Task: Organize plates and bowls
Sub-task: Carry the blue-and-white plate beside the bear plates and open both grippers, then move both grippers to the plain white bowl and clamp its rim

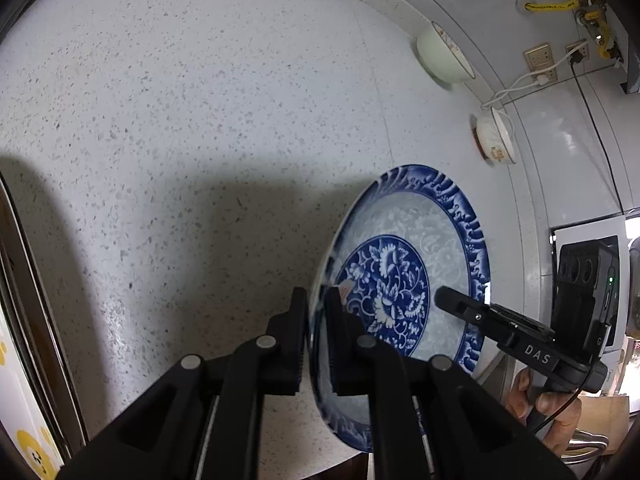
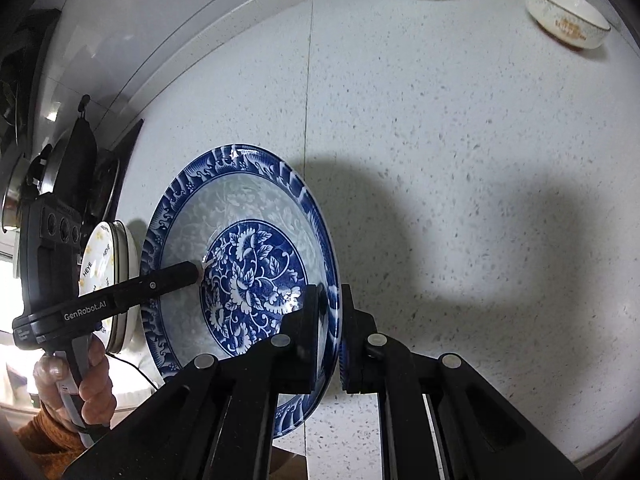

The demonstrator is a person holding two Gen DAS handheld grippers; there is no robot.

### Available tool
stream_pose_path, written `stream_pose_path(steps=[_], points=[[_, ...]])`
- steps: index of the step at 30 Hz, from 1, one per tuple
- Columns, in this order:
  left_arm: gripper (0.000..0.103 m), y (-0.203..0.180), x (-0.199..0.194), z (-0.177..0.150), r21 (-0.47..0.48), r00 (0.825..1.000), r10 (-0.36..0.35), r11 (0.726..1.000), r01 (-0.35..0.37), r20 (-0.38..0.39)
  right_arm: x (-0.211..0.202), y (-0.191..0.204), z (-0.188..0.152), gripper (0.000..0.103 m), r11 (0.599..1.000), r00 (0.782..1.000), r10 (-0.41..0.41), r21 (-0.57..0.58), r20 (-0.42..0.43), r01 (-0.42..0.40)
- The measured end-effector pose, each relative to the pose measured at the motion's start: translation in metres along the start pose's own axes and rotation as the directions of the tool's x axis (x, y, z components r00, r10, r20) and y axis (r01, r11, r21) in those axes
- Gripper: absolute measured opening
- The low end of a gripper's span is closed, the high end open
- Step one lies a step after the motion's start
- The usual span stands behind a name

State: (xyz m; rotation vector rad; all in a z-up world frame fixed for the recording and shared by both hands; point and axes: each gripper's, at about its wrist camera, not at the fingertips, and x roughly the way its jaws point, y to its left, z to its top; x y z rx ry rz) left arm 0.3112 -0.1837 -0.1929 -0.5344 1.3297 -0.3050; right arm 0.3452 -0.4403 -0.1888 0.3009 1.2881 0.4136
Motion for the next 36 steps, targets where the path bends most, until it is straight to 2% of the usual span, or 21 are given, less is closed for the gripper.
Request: stream_pose_path(steps=[6,13,15,16,18,19,20,21,22,24,27,29,33,36], points=[[0.008,-0.003,0.003,0.005,0.007,1.0,0.005,1.0,-0.006,0.007,0.005,-0.003,0.002,0.009,1.0,1.0,0.016,0.012,-0.01,-0.016],[0.011,0.002,-0.018,0.009,0.003,0.999,0.017,1.0,-0.017,0.037,-0.004,-0.011,0.007,0.01,0.999,0.999,0.04,0.004,0.019,-0.04],[0.015,0.002,-0.028,0.011,0.003,0.998,0.023,1.0,-0.024,0.062,-0.009,-0.012,0.009,0.013,0.999,0.999,0.036,0.0,0.028,-0.036],[0.017,0.0,-0.032,0.012,0.005,0.997,0.028,1.0,-0.029,0.077,-0.012,-0.014,0.009,0.016,0.999,0.998,0.039,0.001,0.038,-0.039],[0.029,-0.005,-0.046,0.018,0.0,0.992,0.022,1.0,-0.022,0.121,-0.022,-0.02,0.011,0.033,0.999,0.997,0.045,0.005,0.064,-0.046],[0.04,-0.007,-0.052,0.021,-0.013,0.99,0.007,1.0,-0.005,0.138,-0.029,-0.024,0.013,0.037,0.999,0.996,0.042,0.003,0.082,-0.043],[0.055,-0.012,-0.057,0.025,-0.026,0.988,-0.015,0.999,0.019,0.15,-0.038,-0.029,0.016,0.045,0.999,0.994,0.037,-0.001,0.104,-0.037],[0.062,-0.019,-0.059,0.029,-0.033,0.987,-0.039,0.998,0.045,0.156,-0.043,-0.033,0.019,0.051,0.999,0.992,0.034,-0.003,0.119,-0.034],[0.066,-0.027,-0.061,0.034,-0.033,0.985,-0.063,0.997,0.069,0.162,-0.053,-0.041,0.024,0.053,1.0,0.989,0.028,-0.001,0.144,-0.028],[0.067,-0.047,-0.06,0.043,-0.021,0.98,-0.105,0.994,0.11,0.168,-0.065,-0.053,0.034,0.062,1.0,0.982,0.01,0.012,0.19,-0.012],[0.068,-0.079,-0.048,0.061,-0.021,0.972,-0.174,0.984,0.18,0.159,-0.093,-0.086,0.054,0.067,0.998,0.959,-0.039,0.06,0.282,0.023],[0.068,-0.104,-0.034,0.072,-0.003,0.97,-0.199,0.979,0.202,0.14,-0.108,-0.105,0.065,0.068,0.994,0.939,-0.081,0.101,0.333,0.05],[0.068,-0.154,0.001,0.094,0.044,0.974,-0.2,0.979,0.197,0.108,-0.136,-0.146,0.088,0.07,0.982,0.908,-0.149,0.168,0.391,0.088],[0.068,-0.182,0.029,0.109,0.051,0.981,-0.159,0.987,0.154,0.114,-0.146,-0.167,0.102,0.07,0.974,0.897,-0.183,0.196,0.403,0.111]])
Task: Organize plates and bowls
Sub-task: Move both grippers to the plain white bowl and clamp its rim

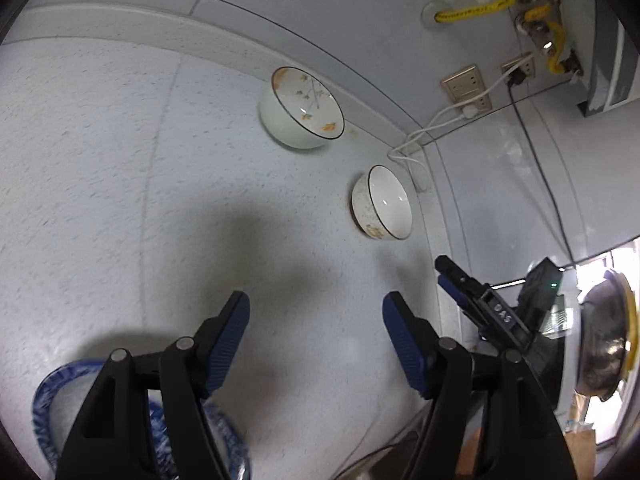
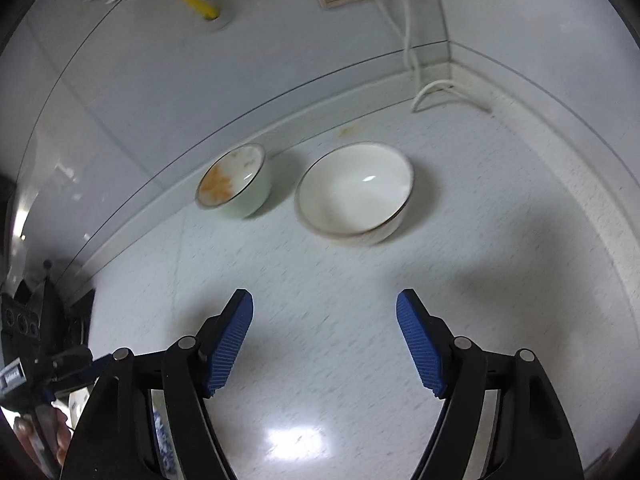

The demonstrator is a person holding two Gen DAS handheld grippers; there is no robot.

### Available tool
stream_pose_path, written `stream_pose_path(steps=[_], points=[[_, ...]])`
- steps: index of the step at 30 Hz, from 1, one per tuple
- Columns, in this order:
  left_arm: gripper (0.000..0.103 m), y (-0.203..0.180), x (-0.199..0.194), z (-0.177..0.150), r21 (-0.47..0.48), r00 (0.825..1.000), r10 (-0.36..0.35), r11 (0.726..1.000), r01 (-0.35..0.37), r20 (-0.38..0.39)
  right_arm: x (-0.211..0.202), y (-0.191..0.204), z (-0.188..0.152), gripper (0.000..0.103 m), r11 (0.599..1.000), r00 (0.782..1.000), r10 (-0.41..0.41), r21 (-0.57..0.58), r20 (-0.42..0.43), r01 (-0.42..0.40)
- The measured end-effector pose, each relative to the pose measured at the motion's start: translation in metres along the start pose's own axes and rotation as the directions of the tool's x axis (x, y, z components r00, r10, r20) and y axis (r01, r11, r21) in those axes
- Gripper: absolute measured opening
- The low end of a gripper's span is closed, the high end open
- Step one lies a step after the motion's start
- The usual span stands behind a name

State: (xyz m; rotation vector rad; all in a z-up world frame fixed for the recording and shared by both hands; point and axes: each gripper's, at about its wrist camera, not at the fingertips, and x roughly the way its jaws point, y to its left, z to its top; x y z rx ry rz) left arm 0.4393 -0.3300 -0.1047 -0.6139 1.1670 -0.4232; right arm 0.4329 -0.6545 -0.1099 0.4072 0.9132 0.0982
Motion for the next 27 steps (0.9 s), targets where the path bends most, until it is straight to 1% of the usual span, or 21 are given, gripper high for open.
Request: stream_pose_path(steps=[2,5,8,12,14,16,18,19,21,23,25,27], points=[[0.068,-0.011,0.022,0.008,0.005,1.0,0.015,1.0,-0.015,-0.009,0.002,-0.009,0.01,0.07,1.0,1.0,-0.016,0.009,0.006,0.016],[0.068,-0.027,0.061,0.026,-0.007,0.999,0.03,1.0,-0.03,-0.027,0.016,-0.021,0.027,0.07,0.999,0.999,-0.039,0.028,-0.008,0.039],[0.067,-0.036,0.095,0.042,-0.019,0.998,0.051,0.998,-0.052,-0.024,0.029,-0.041,0.046,0.07,0.997,0.999,-0.027,0.074,-0.028,0.029],[0.066,-0.043,0.142,0.056,-0.054,0.997,0.045,0.997,-0.049,-0.066,0.051,-0.054,0.064,0.07,0.995,0.999,-0.02,0.101,-0.05,0.025],[0.066,-0.047,0.159,0.063,-0.059,0.997,0.045,0.997,-0.049,-0.07,0.06,-0.06,0.069,0.069,0.993,0.998,0.0,0.119,-0.06,0.007],[0.066,-0.052,0.174,0.071,-0.065,0.997,0.032,0.997,-0.037,-0.065,0.069,-0.063,0.072,0.066,0.992,0.997,0.014,0.128,-0.076,-0.004],[0.066,-0.056,0.188,0.077,-0.07,0.997,0.037,0.997,-0.042,-0.073,0.077,-0.067,0.076,0.057,0.991,0.996,0.019,0.136,-0.09,-0.006],[0.064,-0.057,0.192,0.08,-0.071,0.996,0.039,0.996,-0.045,-0.077,0.082,-0.069,0.077,0.055,0.99,0.995,0.026,0.141,-0.099,-0.011],[0.057,-0.059,0.205,0.085,-0.076,0.995,0.047,0.996,-0.053,-0.086,0.09,-0.072,0.078,0.047,0.989,0.993,0.037,0.146,-0.112,-0.02],[0.043,-0.059,0.215,0.088,-0.079,0.994,0.047,0.995,-0.055,-0.099,0.098,-0.075,0.078,0.041,0.988,0.991,0.041,0.153,-0.125,-0.022],[0.032,-0.057,0.224,0.09,-0.069,0.992,0.05,0.996,-0.058,-0.112,0.104,-0.077,0.079,0.036,0.987,0.99,0.049,0.159,-0.132,-0.027],[0.026,-0.058,0.228,0.091,-0.056,0.993,0.026,0.998,-0.032,-0.115,0.109,-0.079,0.079,0.029,0.986,0.989,0.059,0.165,-0.137,-0.035]])
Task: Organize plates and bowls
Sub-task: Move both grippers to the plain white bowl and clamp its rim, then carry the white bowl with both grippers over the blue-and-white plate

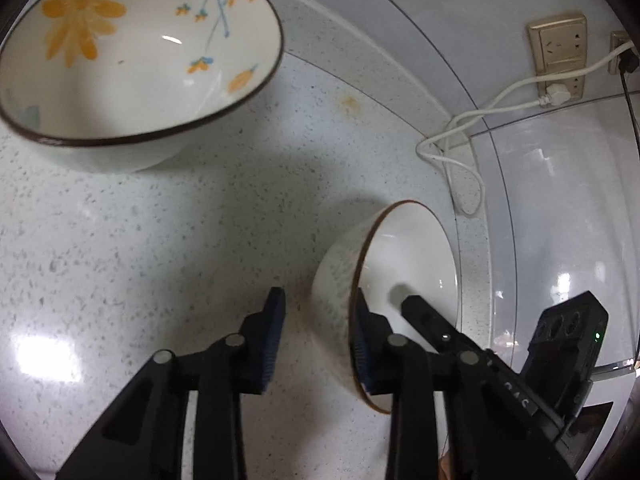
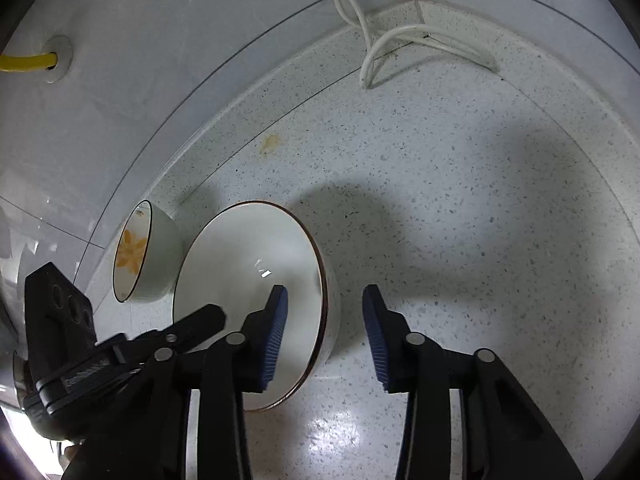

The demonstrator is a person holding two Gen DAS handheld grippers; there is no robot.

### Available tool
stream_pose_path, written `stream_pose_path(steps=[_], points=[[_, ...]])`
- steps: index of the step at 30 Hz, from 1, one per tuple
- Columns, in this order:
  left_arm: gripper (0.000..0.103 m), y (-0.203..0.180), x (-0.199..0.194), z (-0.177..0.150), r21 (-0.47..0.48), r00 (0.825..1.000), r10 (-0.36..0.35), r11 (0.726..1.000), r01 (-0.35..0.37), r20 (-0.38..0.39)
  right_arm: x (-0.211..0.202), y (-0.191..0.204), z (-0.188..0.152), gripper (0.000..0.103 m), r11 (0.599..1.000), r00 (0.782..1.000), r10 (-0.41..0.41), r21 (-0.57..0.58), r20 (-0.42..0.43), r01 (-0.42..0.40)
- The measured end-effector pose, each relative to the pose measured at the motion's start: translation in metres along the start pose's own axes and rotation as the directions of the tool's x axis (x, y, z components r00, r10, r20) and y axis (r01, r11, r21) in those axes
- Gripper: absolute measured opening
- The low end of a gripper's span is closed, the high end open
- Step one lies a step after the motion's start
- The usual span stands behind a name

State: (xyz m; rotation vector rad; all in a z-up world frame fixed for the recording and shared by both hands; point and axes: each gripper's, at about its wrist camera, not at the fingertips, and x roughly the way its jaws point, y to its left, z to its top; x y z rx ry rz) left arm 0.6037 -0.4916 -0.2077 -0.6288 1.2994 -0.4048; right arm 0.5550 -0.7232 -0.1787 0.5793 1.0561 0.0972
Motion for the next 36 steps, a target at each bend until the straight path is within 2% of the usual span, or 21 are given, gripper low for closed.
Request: stream_pose_path(steps=[1,5,11,14,18,25,29,33,36], points=[[0.02,-0.001,0.001,0.0,0.01,1.0,-0.015,1.0,0.016,-0.004,0.003,0.0,0.001,0.027,1.0,1.0,0.002,-0.001,-0.01,-0.002],[0.02,0.001,-0.003,-0.004,0.013,1.0,-0.014,1.0,0.014,-0.019,0.013,-0.001,-0.001,0.018,1.0,0.999,0.02,0.012,-0.046,-0.019],[0.02,0.007,-0.035,-0.03,-0.006,0.999,-0.033,0.999,0.033,-0.027,0.001,0.009,-0.017,0.015,1.0,0.999,0.011,-0.002,-0.045,-0.011],[0.02,0.01,-0.067,-0.047,-0.01,0.999,-0.037,0.999,0.037,-0.014,-0.014,0.024,-0.034,0.015,1.0,0.999,0.01,-0.024,-0.043,-0.011],[0.02,0.014,-0.129,-0.073,0.004,0.999,-0.038,0.999,0.038,0.016,-0.039,0.048,-0.059,0.015,0.998,0.999,0.035,-0.054,-0.033,-0.037],[0.02,0.044,-0.26,-0.12,0.026,0.99,-0.067,0.998,0.064,0.125,-0.102,0.132,-0.124,0.015,0.982,0.997,0.082,-0.169,-0.002,-0.081],[0.02,0.077,-0.325,-0.15,0.009,0.983,-0.065,0.998,0.064,0.171,-0.126,0.184,-0.169,0.015,0.965,0.994,0.106,-0.242,-0.001,-0.103],[0.02,0.108,-0.359,-0.175,-0.02,0.977,-0.051,0.998,0.056,0.209,-0.135,0.218,-0.208,0.016,0.944,0.99,0.138,-0.298,-0.026,-0.139],[0.02,0.138,-0.367,-0.199,-0.065,0.977,-0.04,0.996,0.055,0.208,-0.129,0.233,-0.234,0.017,0.929,0.987,0.148,-0.333,-0.062,-0.16]])
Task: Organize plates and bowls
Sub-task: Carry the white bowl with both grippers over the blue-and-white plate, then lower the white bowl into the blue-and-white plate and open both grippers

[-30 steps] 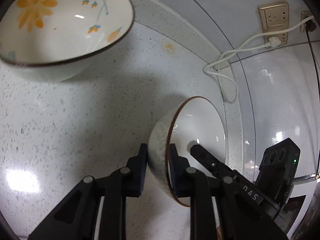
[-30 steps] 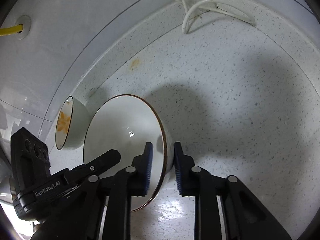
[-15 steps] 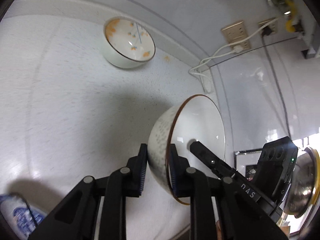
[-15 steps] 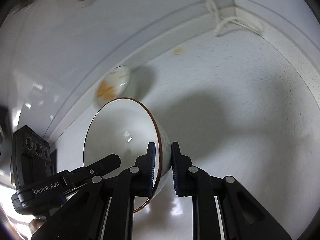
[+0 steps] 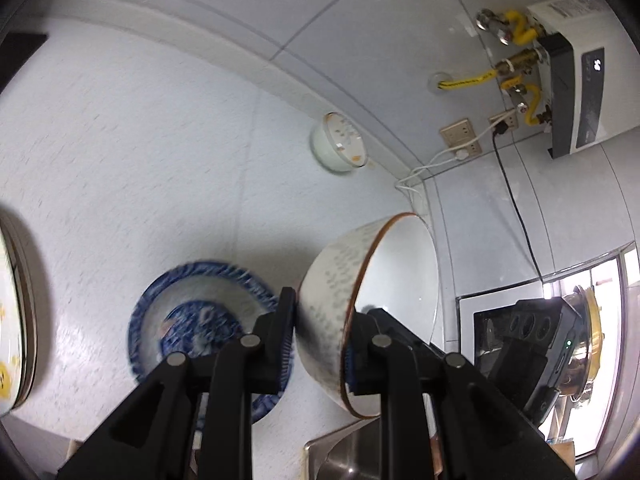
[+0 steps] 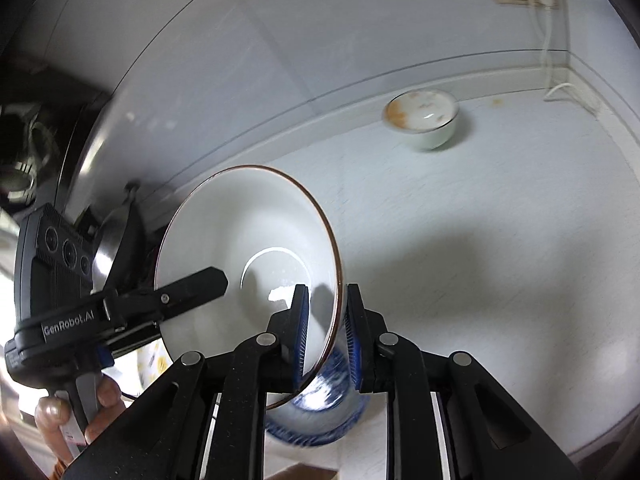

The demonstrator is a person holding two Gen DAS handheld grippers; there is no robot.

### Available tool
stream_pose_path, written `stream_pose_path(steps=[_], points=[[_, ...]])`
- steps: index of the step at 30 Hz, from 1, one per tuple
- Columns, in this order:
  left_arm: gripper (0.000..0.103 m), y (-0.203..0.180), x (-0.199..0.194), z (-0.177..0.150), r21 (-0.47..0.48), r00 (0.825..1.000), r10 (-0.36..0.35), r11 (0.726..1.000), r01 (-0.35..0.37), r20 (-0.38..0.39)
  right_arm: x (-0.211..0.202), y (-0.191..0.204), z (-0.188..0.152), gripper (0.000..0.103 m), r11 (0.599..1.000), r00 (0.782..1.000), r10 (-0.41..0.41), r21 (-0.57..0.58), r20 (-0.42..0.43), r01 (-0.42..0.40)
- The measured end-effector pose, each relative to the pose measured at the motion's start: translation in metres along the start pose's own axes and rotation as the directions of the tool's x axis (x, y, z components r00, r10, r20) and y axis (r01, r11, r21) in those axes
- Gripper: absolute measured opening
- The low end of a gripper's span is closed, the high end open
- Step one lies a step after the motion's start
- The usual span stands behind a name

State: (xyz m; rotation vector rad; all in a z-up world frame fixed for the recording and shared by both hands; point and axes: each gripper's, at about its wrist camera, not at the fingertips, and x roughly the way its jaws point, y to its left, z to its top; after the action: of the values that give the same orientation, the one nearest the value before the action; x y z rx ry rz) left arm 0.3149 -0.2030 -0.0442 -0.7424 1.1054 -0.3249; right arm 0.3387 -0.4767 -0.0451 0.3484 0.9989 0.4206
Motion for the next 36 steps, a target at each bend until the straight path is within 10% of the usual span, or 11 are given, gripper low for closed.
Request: stream_pose_path(steps=[14,36], points=[[0.018,0.091,0.056,-0.063,-0.119,0.989,0.125,0.984,-0.134,-0.079,0.091,-0.009,-0.075,0.017,1.0,0.972,0.004,0.001,-0.234,-0.004],[0.017,0.076,0.079,-0.058,0.034,0.967,0.248,0.968,-0.247,-0.054,0.11,-0.001,-0.078,0.017,0.997,0.967,-0.067,-0.061,-0.246,0.054]])
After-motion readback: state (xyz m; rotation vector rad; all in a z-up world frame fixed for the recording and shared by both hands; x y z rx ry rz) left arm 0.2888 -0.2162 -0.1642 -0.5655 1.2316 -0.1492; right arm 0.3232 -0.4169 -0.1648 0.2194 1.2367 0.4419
